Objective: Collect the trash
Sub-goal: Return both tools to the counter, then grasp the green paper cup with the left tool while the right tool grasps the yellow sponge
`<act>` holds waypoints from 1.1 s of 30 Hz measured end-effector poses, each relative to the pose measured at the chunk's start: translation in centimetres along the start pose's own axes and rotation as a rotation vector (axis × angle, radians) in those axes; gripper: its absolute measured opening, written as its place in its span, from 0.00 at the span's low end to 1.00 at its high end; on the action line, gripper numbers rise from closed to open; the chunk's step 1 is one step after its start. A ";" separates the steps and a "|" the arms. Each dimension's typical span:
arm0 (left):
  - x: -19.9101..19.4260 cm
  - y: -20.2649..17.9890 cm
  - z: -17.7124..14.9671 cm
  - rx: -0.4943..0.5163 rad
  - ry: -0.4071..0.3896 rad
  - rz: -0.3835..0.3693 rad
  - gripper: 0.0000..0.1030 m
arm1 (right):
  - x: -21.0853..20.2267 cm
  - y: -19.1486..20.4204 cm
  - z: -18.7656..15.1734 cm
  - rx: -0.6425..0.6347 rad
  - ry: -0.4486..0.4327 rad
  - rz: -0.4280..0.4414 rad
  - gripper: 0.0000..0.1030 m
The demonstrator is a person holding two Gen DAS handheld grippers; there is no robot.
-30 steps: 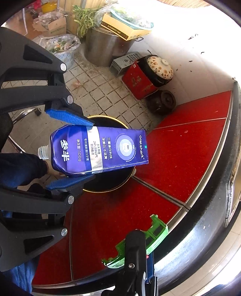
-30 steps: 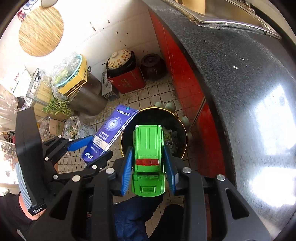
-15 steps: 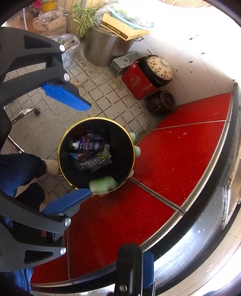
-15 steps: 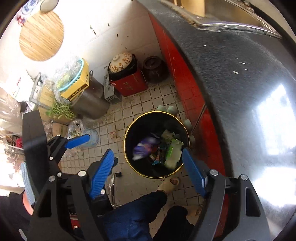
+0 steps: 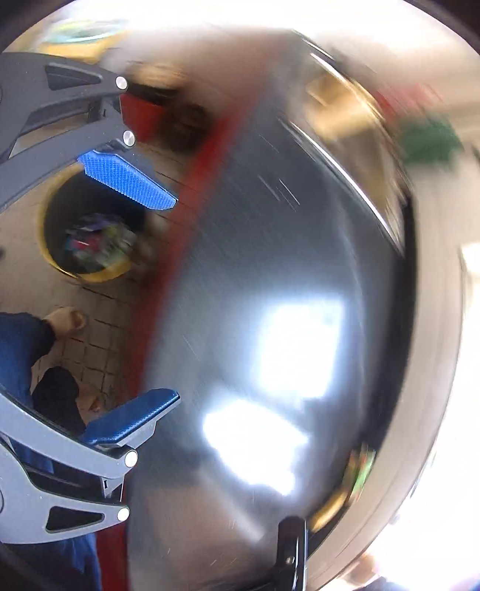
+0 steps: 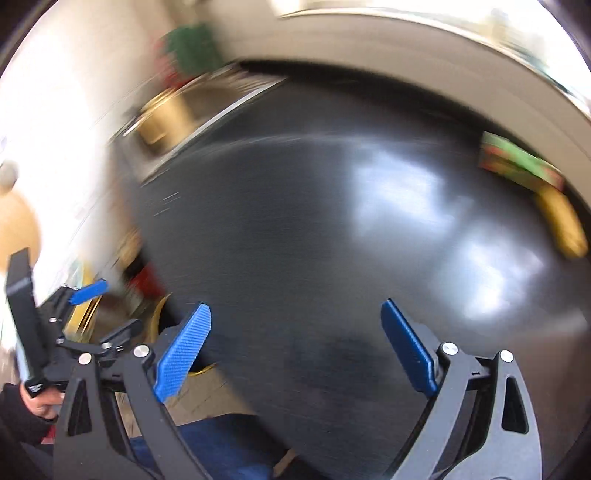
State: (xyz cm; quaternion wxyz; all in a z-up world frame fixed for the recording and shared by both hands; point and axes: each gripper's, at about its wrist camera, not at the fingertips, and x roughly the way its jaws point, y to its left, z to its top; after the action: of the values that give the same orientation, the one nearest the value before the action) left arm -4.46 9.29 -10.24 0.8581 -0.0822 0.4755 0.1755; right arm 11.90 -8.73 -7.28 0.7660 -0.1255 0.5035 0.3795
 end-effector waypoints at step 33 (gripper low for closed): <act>21.7 -30.8 30.1 0.749 -0.124 -0.106 0.92 | 6.9 -32.9 7.5 0.033 0.040 -0.137 0.90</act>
State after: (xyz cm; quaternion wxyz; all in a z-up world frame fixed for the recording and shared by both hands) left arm 41.44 -5.11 -13.30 0.8638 0.2234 0.4488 -0.0503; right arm 41.70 -23.65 -16.07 0.7818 -0.1545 0.5151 0.3154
